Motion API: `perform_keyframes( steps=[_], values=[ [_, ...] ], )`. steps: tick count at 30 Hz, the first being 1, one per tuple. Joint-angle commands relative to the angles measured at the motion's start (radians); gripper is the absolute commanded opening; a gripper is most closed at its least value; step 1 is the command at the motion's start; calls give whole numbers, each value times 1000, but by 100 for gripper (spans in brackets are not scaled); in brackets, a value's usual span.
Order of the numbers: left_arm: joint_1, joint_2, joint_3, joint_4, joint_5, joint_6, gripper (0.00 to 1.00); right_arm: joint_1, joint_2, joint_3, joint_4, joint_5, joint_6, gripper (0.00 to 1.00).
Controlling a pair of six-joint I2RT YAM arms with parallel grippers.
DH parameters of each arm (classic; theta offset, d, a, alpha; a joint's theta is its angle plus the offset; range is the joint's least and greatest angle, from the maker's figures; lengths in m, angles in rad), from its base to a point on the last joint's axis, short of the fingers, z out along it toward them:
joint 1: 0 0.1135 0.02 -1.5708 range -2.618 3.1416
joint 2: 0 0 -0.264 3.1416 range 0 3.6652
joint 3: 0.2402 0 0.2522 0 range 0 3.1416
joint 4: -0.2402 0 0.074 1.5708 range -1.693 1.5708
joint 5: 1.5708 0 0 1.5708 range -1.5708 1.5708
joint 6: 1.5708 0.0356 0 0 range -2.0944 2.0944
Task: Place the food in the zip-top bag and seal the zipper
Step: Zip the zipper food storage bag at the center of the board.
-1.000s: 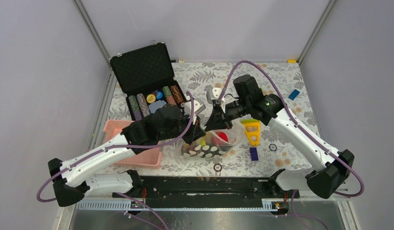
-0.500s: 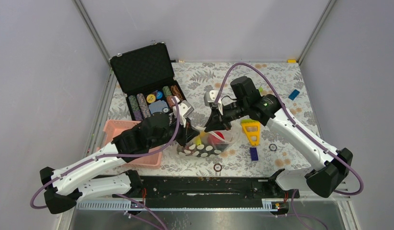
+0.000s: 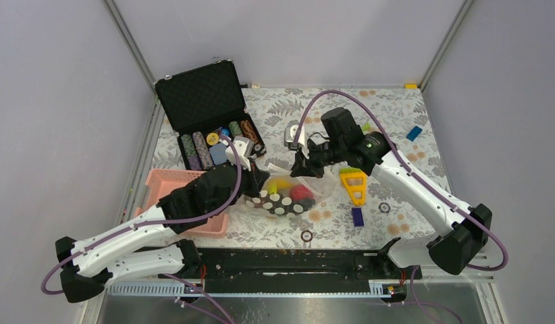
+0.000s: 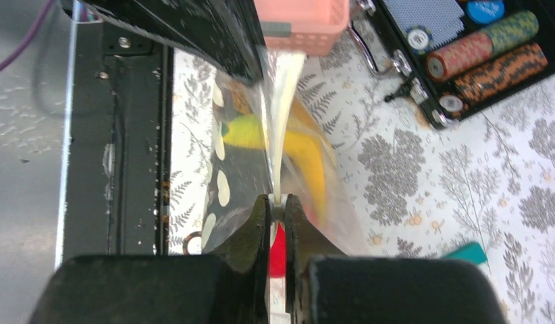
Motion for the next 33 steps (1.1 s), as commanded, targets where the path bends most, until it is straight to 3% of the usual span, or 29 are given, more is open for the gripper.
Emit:
perform_keyframes(
  steps=[1,10,18,33],
  values=[
    [24,-49,-3,-71,-323,-21,0,-75,2,-12,-199,214,-6,0],
    [24,-61,-46,50,-232,57,0,-76,-1,23,-192,49,-21,0],
    [26,-57,-39,-37,-405,-14,0,-86,-23,-35,-239,345,-32,0],
    [71,-27,-64,-43,-446,-55,0,-156,-22,-88,-296,582,-46,0]
  ],
)
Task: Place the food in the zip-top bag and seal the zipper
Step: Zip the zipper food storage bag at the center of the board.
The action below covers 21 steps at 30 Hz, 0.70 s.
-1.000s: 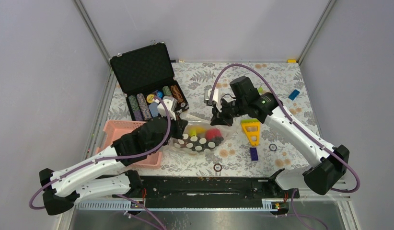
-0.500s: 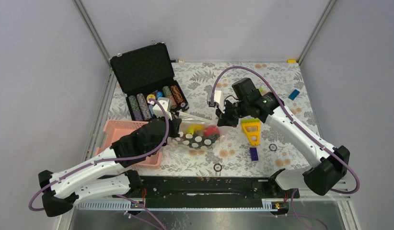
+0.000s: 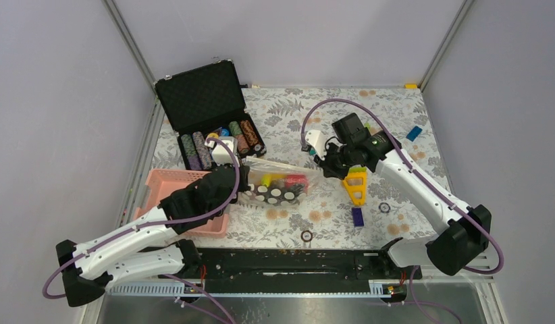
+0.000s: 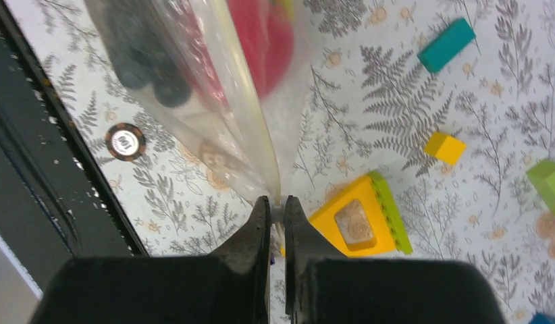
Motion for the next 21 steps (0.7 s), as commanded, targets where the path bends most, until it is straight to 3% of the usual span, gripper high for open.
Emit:
perform_keyframes(
  steps=[1,11,16,21],
  values=[
    [42,-12,-15,11,-129,1,0,-42,-17,-26,-95,228,-16,0],
    [87,-16,-28,32,-61,3,0,-89,-26,-29,-68,203,2,0],
    [87,-17,-34,78,22,34,0,-89,-122,-56,4,63,28,0],
    [88,1,-46,158,124,40,0,-89,-301,-184,223,-105,217,0]
  ],
)
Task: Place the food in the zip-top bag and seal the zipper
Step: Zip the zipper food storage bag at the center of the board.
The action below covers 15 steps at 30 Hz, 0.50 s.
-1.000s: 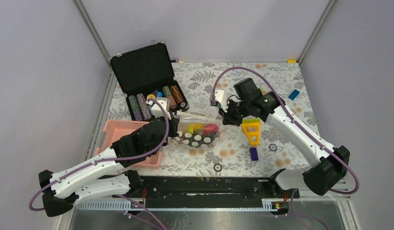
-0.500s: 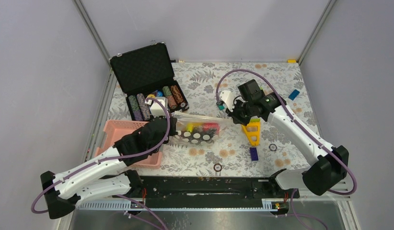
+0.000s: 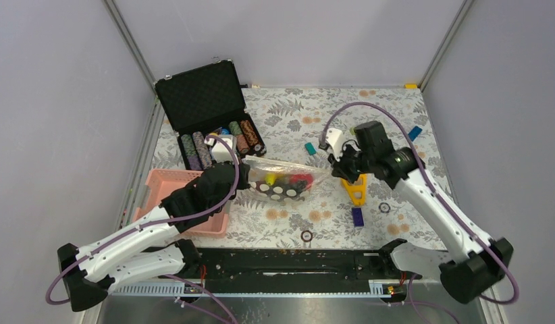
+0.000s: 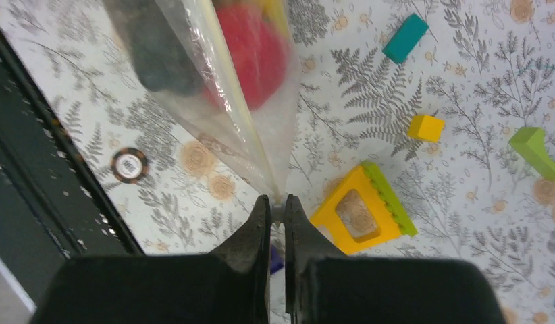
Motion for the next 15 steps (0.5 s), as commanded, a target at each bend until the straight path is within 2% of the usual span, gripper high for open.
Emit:
perform_keyframes(
  steps=[1,6,12,13,15],
  values=[
    [14,0,-2,106,65,36,0,-17,-164,-82,151,-152,182,0],
    [14,-16,7,102,150,17,0,-17,-284,-136,217,-203,445,0],
    [14,-18,17,84,240,-50,0,-17,-357,-138,159,-176,609,0],
    [14,0,16,90,245,-61,0,-17,-356,-143,155,-142,616,0],
    [13,60,25,94,229,-93,0,-17,-340,-154,148,20,637,0]
  ],
)
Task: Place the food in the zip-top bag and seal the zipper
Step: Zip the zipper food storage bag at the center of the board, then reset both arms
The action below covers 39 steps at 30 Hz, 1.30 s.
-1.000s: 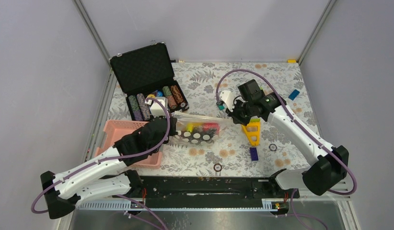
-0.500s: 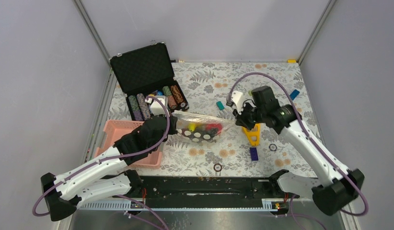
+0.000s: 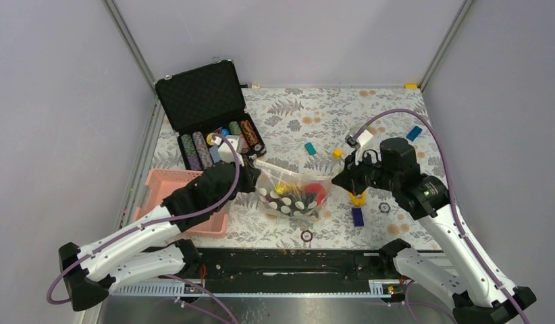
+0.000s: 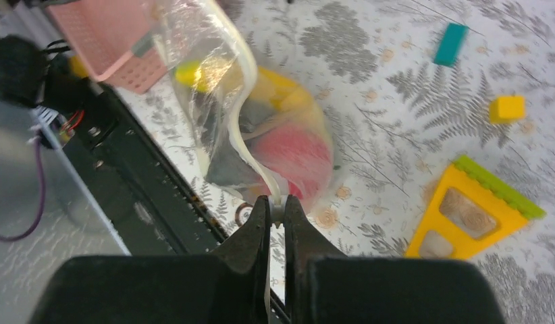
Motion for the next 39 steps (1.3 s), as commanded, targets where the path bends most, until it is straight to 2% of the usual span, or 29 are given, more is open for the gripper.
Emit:
perform_keyframes(
  steps=[1,5,8,10,13,14,16,17,22,27,32,39],
  values=[
    [3,102,47,57,24,-81,0,-5,22,-21,25,287,121,0],
    [19,290,154,-14,-58,-121,0,-32,149,-18,21,496,167,0],
    [54,411,229,-43,-76,-132,16,-44,239,7,33,621,211,10],
    [69,463,269,-51,-68,-127,46,-49,278,28,55,683,238,22],
    [73,480,304,-55,-69,-110,88,-54,291,64,77,697,244,64],
    [72,471,304,-49,-74,-101,97,-54,282,71,83,692,245,75],
    [72,435,304,-45,-91,-83,99,-54,258,70,113,696,248,97],
    [73,415,304,-49,-107,-76,99,-55,239,64,126,714,259,99],
    [73,260,250,-102,-267,-86,99,-72,139,-11,155,880,370,100],
    [118,119,196,-241,-424,-174,99,-194,53,-86,154,910,454,100],
    [172,55,176,-340,-467,-234,99,-220,-4,-133,169,969,455,100],
    [182,24,179,-357,-481,-239,99,-220,-35,-151,174,1009,449,100]
  ],
)
